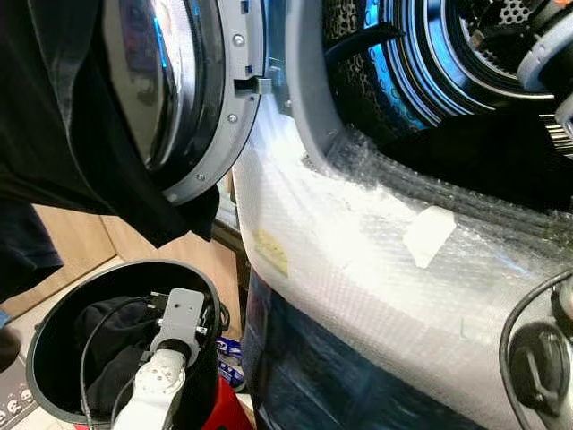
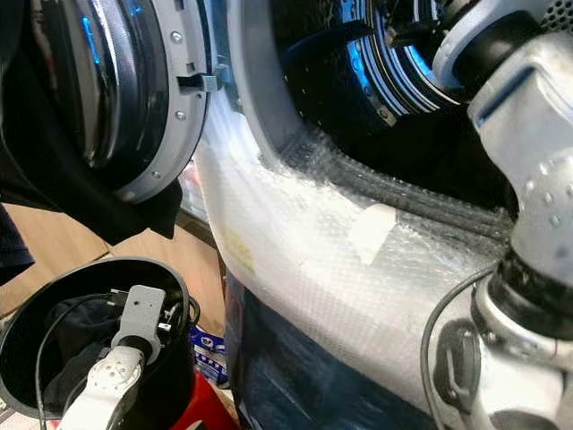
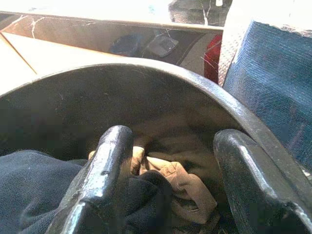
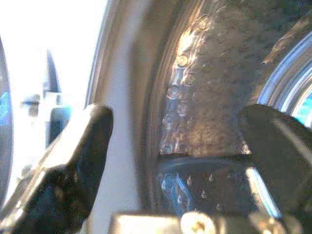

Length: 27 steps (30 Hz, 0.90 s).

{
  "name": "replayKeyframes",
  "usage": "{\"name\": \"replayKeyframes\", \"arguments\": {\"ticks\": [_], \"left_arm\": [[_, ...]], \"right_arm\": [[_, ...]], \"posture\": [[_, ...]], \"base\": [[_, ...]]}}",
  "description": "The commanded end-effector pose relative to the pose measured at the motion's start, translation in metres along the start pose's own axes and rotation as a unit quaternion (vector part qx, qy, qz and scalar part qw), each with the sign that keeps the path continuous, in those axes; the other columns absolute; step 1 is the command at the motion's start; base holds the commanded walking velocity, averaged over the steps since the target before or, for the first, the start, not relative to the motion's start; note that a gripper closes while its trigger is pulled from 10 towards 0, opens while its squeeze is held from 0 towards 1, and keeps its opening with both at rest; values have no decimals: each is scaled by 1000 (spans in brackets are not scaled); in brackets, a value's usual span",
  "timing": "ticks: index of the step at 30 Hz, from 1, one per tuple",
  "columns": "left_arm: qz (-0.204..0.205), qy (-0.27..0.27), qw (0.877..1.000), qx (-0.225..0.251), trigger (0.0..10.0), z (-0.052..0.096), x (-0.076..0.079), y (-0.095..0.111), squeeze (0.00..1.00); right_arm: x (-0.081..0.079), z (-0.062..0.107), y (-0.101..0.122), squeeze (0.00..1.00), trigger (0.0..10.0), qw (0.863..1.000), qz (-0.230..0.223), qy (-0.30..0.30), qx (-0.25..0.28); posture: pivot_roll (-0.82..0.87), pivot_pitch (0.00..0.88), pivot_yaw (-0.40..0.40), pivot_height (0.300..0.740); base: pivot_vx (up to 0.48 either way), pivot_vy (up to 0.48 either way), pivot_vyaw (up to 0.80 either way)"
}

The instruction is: Clothes washing

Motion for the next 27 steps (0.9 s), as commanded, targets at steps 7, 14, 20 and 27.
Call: {"name": "replayKeyframes", "arguments": {"ticks": [7,14,20,27], "left_arm": [[-8,-24,1000,-7,10000,-3,15,-4,0],[-6,-17,1000,-3,10000,-3,11,-1,0],[5,-5,1000,13,10000,-8,11,9,0],[6,-1,1000,17,10000,-7,8,10,0]], "right_arm": [[-71,22,8,0,10000,983,-17,169,71],[-119,59,11,0,10000,946,-94,289,115],[-161,98,-41,0,10000,909,-124,396,33],[-170,110,-64,0,10000,904,-111,413,-9]], "posture": [[-90,0,-28,740],[-101,0,-30,740],[-101,1,-45,740],[-117,2,-49,740]], "base": [[0,0,0],[0,0,0],[0,0,0],[0,0,0]]}}
Point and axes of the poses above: a point about 5 cm out from each wrist's last joint towards the gripper, its own z axis pointing back from the gripper into the wrist, its own y axis along the axis of the wrist's last joint, x = y × z, the point moved 6 cm from there along -z, pointing out of the wrist towards the gripper, and after that the axes turned 12 degrees about z, right-handed, at the moved point
